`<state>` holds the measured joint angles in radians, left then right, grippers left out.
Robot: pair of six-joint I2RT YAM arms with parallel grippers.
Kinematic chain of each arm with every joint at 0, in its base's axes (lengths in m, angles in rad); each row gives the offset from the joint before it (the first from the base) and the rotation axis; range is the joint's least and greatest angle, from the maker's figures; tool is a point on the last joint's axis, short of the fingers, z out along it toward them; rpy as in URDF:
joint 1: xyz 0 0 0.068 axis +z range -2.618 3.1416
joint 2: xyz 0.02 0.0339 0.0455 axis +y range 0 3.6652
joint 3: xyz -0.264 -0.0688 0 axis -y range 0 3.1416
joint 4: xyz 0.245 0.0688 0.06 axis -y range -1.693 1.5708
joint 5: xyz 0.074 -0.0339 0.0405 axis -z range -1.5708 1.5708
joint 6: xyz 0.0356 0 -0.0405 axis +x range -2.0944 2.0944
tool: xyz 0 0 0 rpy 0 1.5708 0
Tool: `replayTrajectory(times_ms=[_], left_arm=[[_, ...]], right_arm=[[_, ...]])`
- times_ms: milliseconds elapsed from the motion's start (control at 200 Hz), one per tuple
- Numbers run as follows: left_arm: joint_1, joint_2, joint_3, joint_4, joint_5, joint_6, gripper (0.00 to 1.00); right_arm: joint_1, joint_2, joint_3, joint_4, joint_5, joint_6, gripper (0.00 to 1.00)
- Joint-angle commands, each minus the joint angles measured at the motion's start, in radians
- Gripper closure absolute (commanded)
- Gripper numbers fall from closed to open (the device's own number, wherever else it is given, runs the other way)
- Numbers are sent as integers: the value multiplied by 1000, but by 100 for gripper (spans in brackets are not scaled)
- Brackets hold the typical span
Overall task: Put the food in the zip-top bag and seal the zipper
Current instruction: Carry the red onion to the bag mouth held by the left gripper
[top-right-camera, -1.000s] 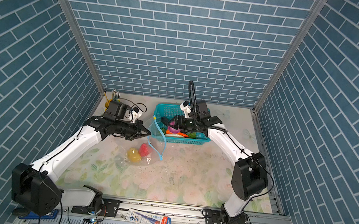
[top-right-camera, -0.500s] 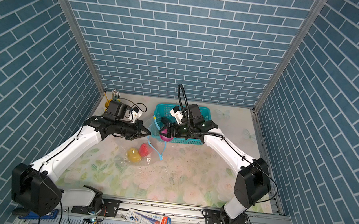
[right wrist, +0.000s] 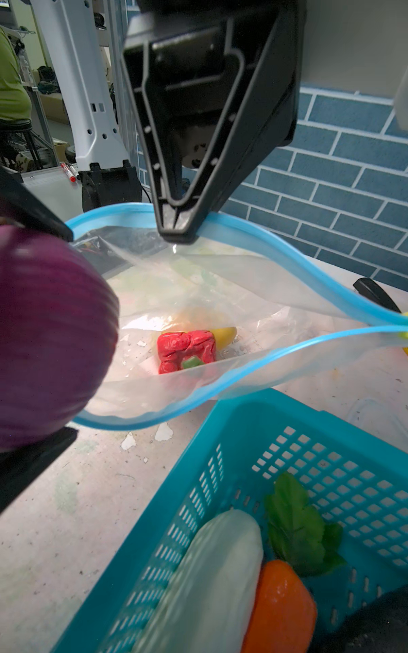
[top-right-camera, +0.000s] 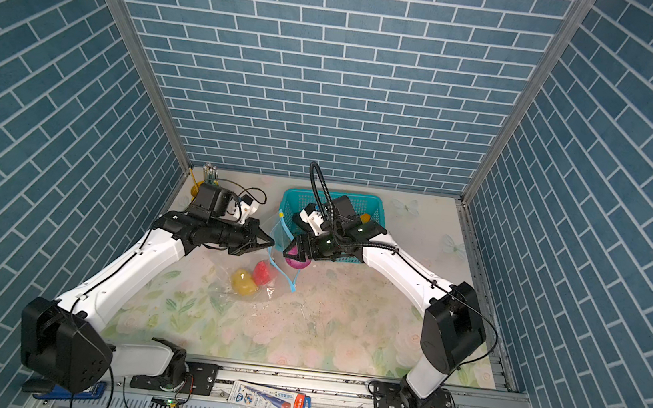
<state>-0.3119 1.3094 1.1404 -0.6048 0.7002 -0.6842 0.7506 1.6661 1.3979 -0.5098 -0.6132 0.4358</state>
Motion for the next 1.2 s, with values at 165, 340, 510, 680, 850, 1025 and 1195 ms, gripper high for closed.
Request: replayTrajectory(times_ms=[165, 340, 510, 680, 850, 1025, 1195], left_arm=[[2, 4, 22, 16, 5, -3, 100], [3, 4, 19, 17, 7, -3, 100], [0, 2, 19, 22, 8, -4, 100], [-2, 2, 18, 23, 9, -4, 100], [-3, -1, 18, 22, 10, -3, 100], [-2, -2, 18, 23, 10, -3, 100], [-1, -2, 16, 24, 10, -1, 100]], right_arm=[[21, 40, 85, -56, 12, -61, 50], [35, 59, 117, -94, 44, -86, 50], [48, 73, 137, -127, 68, -100, 49], [63, 86, 159, -158, 90, -116, 48], [72, 102, 173, -184, 105, -130, 46], [77, 112, 185, -200, 118, -137, 43], [81, 118, 194, -211, 128, -143, 37]])
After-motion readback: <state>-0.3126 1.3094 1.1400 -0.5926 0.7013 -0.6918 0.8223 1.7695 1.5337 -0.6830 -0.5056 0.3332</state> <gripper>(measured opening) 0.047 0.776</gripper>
